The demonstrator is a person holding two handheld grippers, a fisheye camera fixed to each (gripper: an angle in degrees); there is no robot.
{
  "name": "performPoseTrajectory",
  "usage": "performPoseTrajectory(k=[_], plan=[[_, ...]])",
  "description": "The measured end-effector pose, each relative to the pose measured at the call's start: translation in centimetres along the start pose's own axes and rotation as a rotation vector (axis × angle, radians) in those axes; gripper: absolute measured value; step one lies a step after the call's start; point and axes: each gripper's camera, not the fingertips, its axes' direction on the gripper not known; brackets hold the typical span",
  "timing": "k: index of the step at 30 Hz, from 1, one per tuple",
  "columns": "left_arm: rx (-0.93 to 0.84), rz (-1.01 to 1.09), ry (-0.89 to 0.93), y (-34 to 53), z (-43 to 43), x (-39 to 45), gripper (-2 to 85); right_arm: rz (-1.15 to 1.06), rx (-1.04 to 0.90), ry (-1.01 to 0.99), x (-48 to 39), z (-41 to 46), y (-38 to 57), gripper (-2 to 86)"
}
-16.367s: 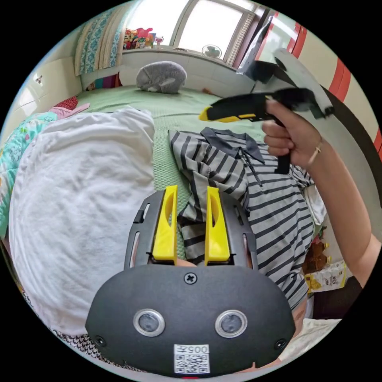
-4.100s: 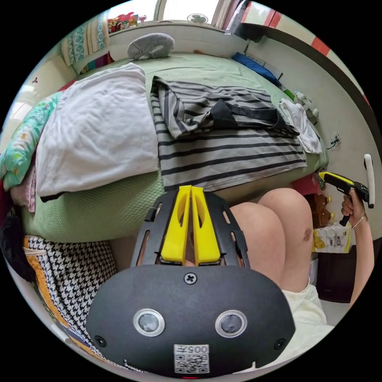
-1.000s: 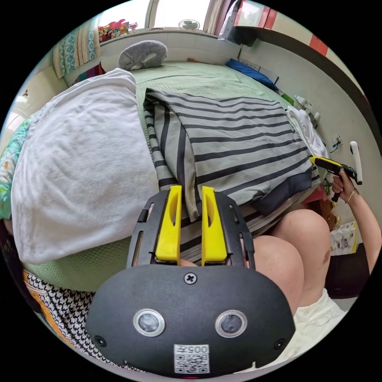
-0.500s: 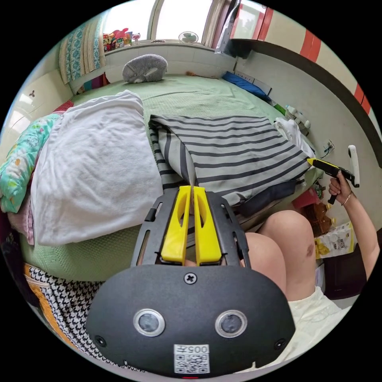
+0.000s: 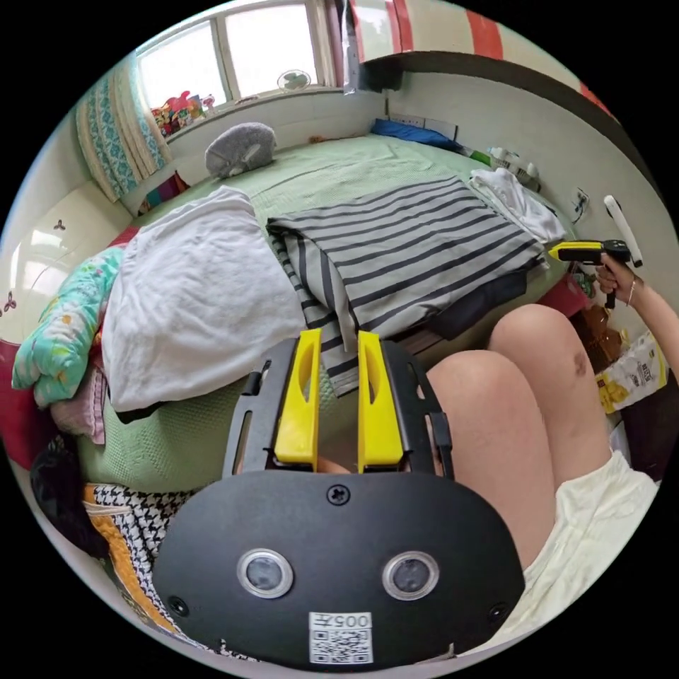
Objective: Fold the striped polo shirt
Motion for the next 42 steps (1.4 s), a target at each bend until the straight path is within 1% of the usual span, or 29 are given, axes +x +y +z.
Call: performPoseTrajectory(k=[2,6,11,16,21,25,29,33,36,42], plan=[[0.078,0.021,0.018,0.8,-1.4,0.4,8.8,0.001,0.014,-0.032,-0.1,-0.2,0.2,8.4],[0.16,0.03,0.08,1.4,-2.7,0.8,8.2,-0.006,0.032,-0.066,-0.9,-0.4,-0.1,7.6],[0.212,0.033,0.103,1.7,-3.0,1.2,1.7,-0.059,0.056,-0.119,-3.0,-0.3,-1.0,7.6],[0.188,0.033,0.149,1.4,-1.5,0.8,0.2,-0.07,0.058,-0.173,-4.1,0.2,-2.2,7.3],[0.154,0.039,0.147,1.2,0.4,0.6,0.4,-0.078,0.049,-0.207,-4.8,1.1,-3.5,6.5],[0.11,0.024,0.134,1.1,2.6,0.2,2.5,-0.084,0.05,-0.224,-5.8,1.8,-4.6,6.0],[0.076,0.002,0.159,1.0,4.6,-0.4,8.0,-0.075,0.08,-0.277,-7.2,2.4,-5.4,5.3],[0.056,-0.006,0.157,0.8,5.8,-0.7,8.7,-0.102,0.067,-0.271,-9.1,3.3,-6.6,5.3],[0.052,-0.008,0.151,0.6,6.3,-1.1,9.0,-0.125,0.092,-0.311,-10.8,3.2,-8.2,5.7],[0.042,-0.057,0.16,0.3,6.2,-1.5,10.6,-0.256,0.16,-0.328,-16.5,1.8,-12.9,6.9]])
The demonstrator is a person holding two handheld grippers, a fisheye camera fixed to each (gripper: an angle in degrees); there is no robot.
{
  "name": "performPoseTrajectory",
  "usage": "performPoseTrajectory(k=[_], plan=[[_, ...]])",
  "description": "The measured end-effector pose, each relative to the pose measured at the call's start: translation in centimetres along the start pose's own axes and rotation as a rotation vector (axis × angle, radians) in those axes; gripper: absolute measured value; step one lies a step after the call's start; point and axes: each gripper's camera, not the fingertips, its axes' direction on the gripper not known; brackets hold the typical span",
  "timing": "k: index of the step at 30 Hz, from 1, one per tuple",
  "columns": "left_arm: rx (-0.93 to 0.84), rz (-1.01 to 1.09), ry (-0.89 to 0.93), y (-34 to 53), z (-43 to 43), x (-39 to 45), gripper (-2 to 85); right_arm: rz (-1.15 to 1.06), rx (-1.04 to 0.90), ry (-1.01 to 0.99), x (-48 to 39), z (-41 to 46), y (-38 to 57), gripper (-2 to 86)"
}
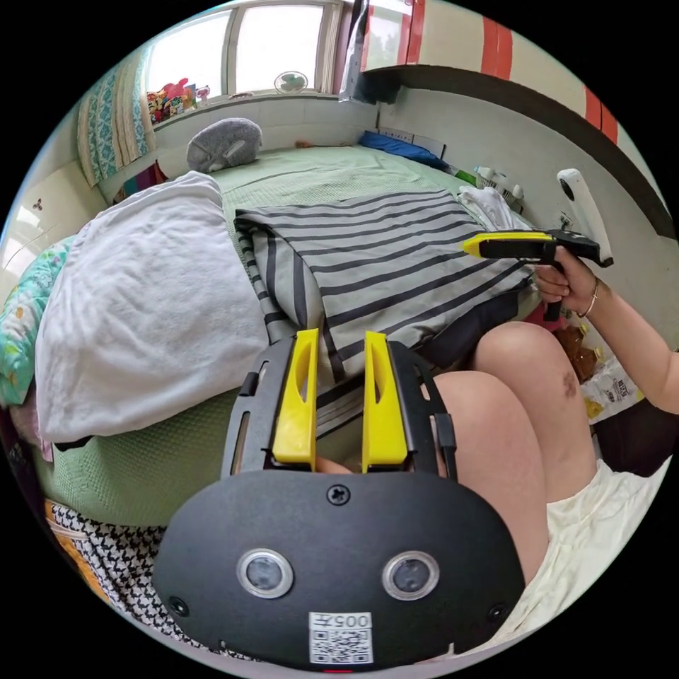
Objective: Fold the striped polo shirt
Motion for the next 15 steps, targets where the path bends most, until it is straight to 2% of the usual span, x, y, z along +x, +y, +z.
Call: performPoseTrajectory(k=[8,15], plan=[[0.027,-0.082,-0.055,0.0,-1.7,0.2,13.1,-0.162,0.046,-0.031,-8.7,4.6,-9.4,8.8],[-0.002,-0.173,-0.081,-1.1,-0.1,-0.3,13.8,-0.139,0.109,-0.015,-12.7,8.9,-15.3,9.4]])
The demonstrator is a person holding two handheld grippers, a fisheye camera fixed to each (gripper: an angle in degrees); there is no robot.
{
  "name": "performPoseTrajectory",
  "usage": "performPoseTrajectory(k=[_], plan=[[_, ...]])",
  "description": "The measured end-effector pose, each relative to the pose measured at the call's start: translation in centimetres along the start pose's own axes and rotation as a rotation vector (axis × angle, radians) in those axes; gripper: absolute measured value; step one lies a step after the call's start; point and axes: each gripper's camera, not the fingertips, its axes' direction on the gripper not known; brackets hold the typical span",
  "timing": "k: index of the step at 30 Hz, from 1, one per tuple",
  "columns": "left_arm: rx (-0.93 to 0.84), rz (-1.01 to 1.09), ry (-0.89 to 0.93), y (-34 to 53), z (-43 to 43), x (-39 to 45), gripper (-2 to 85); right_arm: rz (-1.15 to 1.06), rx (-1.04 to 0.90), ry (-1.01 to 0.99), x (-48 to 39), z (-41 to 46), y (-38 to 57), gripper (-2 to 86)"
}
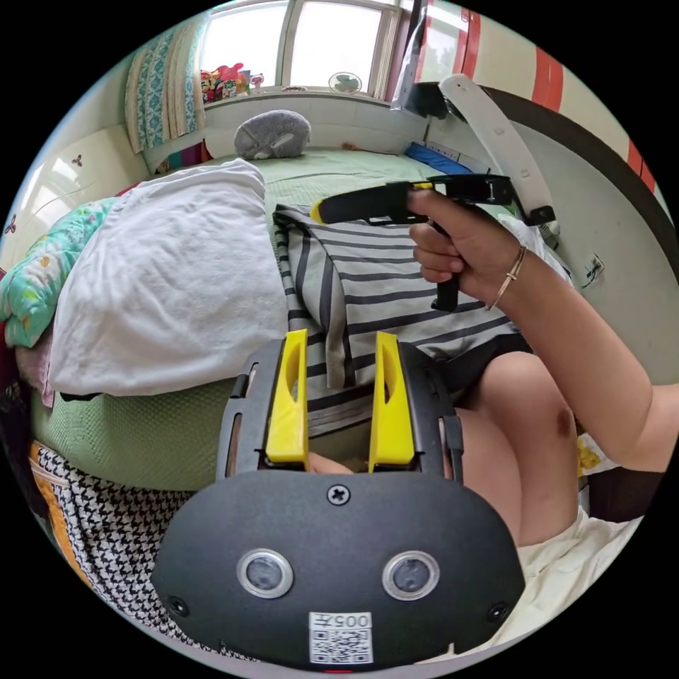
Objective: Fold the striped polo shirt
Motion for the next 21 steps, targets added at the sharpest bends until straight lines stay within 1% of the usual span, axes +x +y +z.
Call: performPoseTrajectory(k=[4,6,8,11,16,21], plan=[[0.002,-0.037,-0.027,-1.1,1.3,-0.1,13.8,-0.012,-0.005,0.034,-0.8,2.7,-2.1,9.6],[0.028,-0.045,-0.021,-1.4,1.7,0.0,11.2,-0.022,-0.009,0.042,-1.1,3.5,-2.4,9.7],[0.054,-0.084,-0.022,-1.6,2.2,-0.2,4.2,-0.03,-0.026,0.045,-1.5,4.3,-2.6,9.6],[0.013,-0.078,-0.046,-1.8,3.3,-0.1,1.4,-0.044,-0.027,0.011,-1.8,4.5,-3.6,9.6],[0.002,-0.071,-0.067,-2.0,3.5,0.6,0.6,-0.025,-0.019,0.005,-1.6,5.3,-4.5,9.2],[0.006,-0.055,-0.075,-2.0,3.1,0.8,1.5,-0.04,-0.031,0.008,-2.3,6.3,-5.5,8.7]])
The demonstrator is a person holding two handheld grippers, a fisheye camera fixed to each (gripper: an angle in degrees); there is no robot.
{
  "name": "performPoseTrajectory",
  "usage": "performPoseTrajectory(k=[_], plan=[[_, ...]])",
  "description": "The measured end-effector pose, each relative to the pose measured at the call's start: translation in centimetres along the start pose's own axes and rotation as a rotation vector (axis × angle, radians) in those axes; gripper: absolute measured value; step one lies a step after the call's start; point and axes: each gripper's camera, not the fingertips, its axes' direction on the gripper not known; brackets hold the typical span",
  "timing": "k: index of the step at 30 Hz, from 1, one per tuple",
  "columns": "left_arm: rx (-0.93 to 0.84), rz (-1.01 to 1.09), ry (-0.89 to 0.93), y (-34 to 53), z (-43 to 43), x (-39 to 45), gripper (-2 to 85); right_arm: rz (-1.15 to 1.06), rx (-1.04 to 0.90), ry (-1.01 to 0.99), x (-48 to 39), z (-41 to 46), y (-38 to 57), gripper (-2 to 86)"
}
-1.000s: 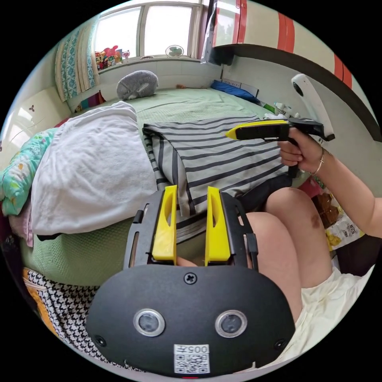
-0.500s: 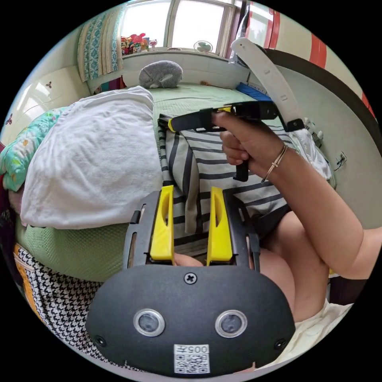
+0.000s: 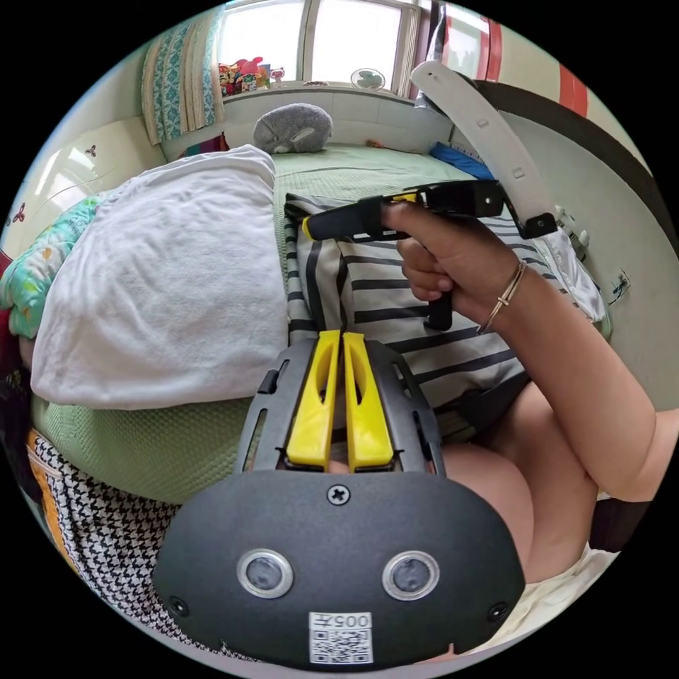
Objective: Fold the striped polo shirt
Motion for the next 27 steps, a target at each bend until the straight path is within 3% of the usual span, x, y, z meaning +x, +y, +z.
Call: performPoseTrajectory(k=[27], plan=[[-0.024,0.009,-0.02,0.7,-2.9,0.5,8.0,0.017,0.022,-0.036,-1.2,2.1,-4.2,8.8]])
